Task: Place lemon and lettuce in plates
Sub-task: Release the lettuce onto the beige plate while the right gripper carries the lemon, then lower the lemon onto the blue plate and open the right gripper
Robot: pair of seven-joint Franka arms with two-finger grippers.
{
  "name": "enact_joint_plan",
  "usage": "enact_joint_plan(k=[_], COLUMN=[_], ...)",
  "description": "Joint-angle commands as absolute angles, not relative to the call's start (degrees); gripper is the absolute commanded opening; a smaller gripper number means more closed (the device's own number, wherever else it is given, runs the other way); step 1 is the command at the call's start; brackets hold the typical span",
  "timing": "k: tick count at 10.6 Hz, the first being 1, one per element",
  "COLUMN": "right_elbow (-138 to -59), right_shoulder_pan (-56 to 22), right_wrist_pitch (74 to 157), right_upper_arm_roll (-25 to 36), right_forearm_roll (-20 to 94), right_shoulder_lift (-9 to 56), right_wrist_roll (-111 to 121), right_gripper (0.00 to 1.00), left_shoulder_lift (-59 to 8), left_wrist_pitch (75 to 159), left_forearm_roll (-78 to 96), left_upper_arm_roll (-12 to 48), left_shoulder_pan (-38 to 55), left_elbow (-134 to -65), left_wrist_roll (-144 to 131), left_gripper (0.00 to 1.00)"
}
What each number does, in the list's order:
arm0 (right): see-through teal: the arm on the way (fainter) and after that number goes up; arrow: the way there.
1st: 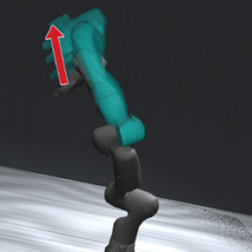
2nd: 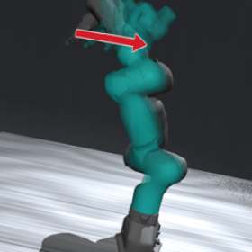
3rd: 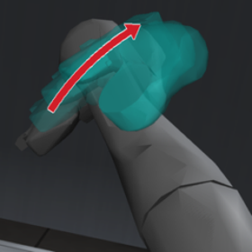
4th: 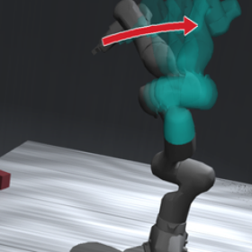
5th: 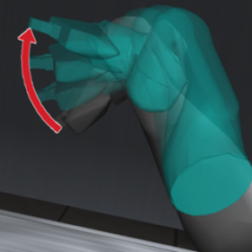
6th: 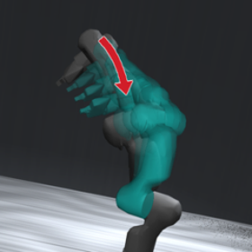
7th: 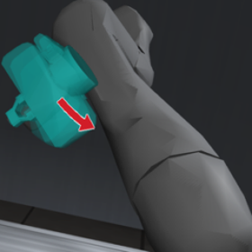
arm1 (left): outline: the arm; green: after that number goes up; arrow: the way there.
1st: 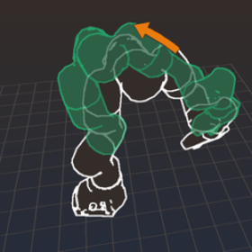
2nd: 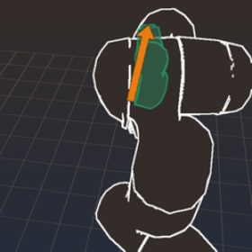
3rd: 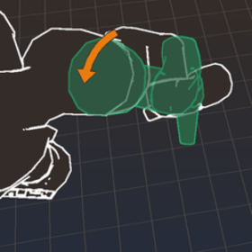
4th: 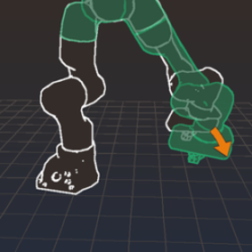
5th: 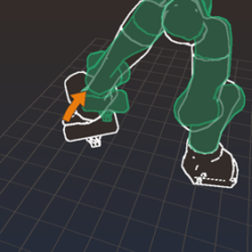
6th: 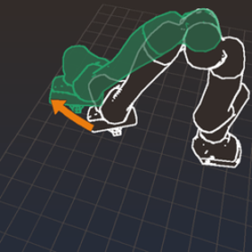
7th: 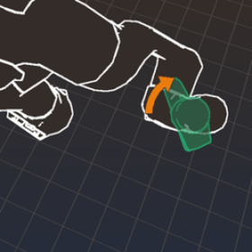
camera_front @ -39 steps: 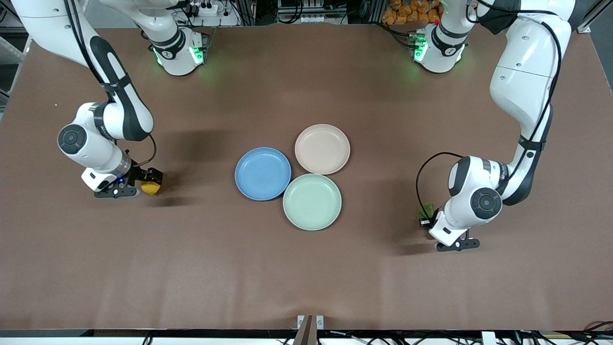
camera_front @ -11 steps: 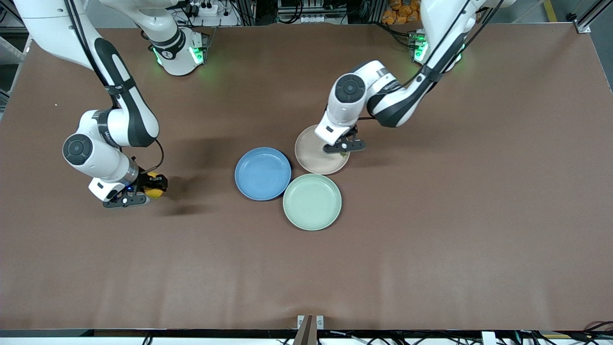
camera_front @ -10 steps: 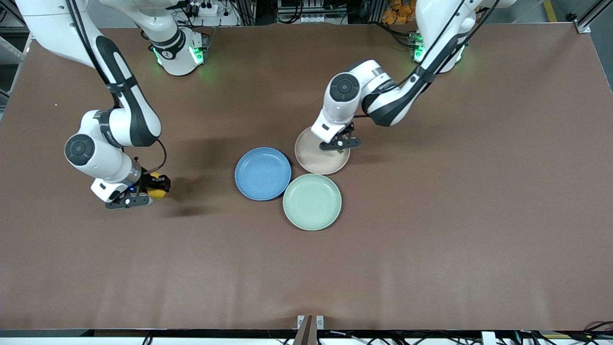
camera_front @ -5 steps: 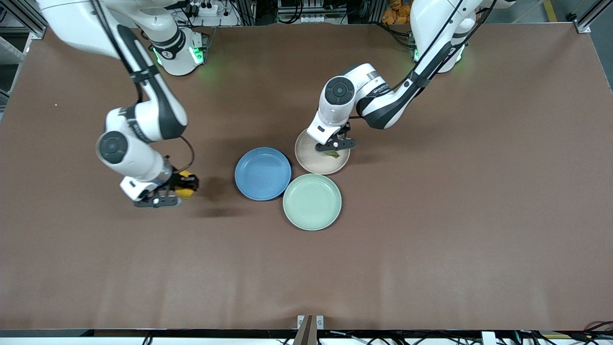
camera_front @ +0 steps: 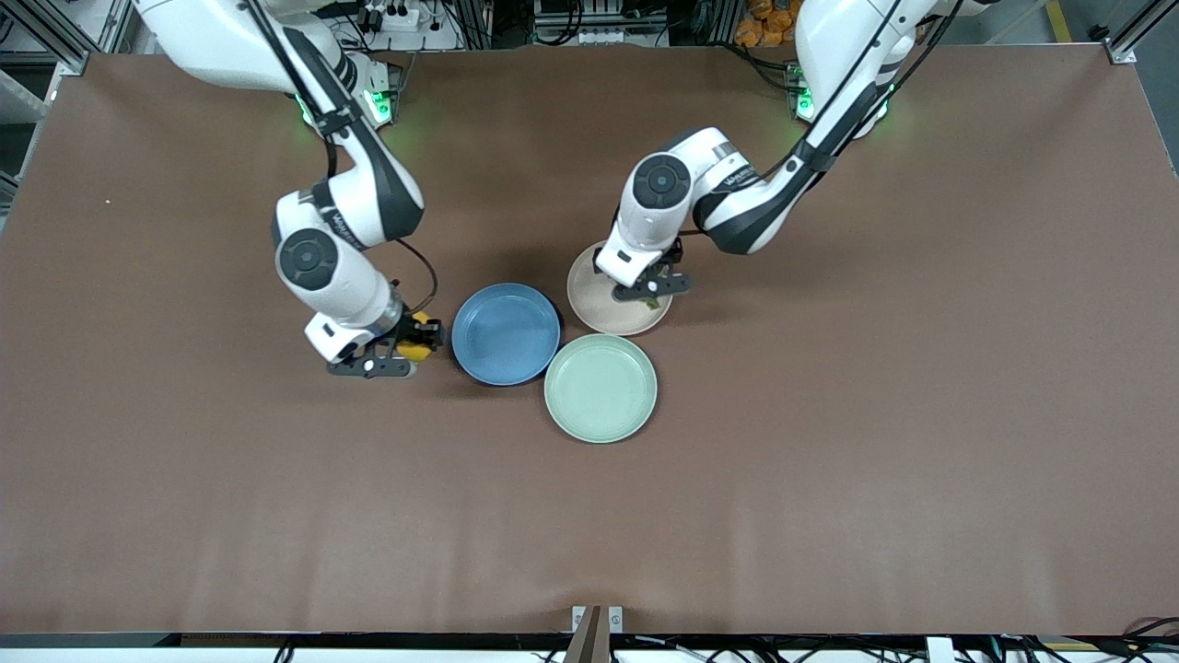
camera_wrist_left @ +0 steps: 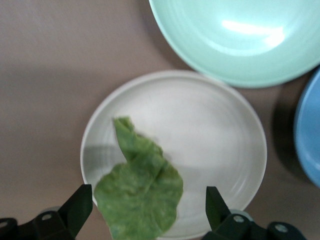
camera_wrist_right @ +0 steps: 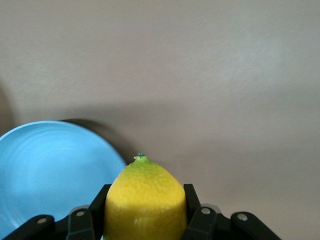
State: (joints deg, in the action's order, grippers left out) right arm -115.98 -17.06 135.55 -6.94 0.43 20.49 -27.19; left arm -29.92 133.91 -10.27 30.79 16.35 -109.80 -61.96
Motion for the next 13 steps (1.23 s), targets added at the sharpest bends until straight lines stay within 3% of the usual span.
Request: enact_joint_plan(k=[1,9,13], right_elbow=[-115.40,-114.61,-113.03], right_shoulder_pan=[-20.12,-25.75,-27.16], right_wrist_pitch=[135.26,143.42,143.79], right_upper_arm_roll=[-6.77,-6.68,-6.42], right_forearm_roll=[0.97,0.09,0.00], right_shoulder_lift=[20.83,27.59,30.05], right_wrist_roll=[-31.81,-40.86,-41.57], right_gripper=[0.41,0.41,0.43], left_shoulder_lift=[-29.53,-28.74,-27.78], left_wrist_pitch=[133.59,133.33,128.35], left_forearm_roll=[-12.91,-15.82,-15.82], left_upper_arm_roll=[27.52,13.90,13.18], left_shoulder_pan=[15.82,15.38,10.91], left_elbow=[-106.27,-102.04,-102.13], left_wrist_roll=[-60.31,-48.09,-39.41], left_gripper=[1.00,1.00,1.00])
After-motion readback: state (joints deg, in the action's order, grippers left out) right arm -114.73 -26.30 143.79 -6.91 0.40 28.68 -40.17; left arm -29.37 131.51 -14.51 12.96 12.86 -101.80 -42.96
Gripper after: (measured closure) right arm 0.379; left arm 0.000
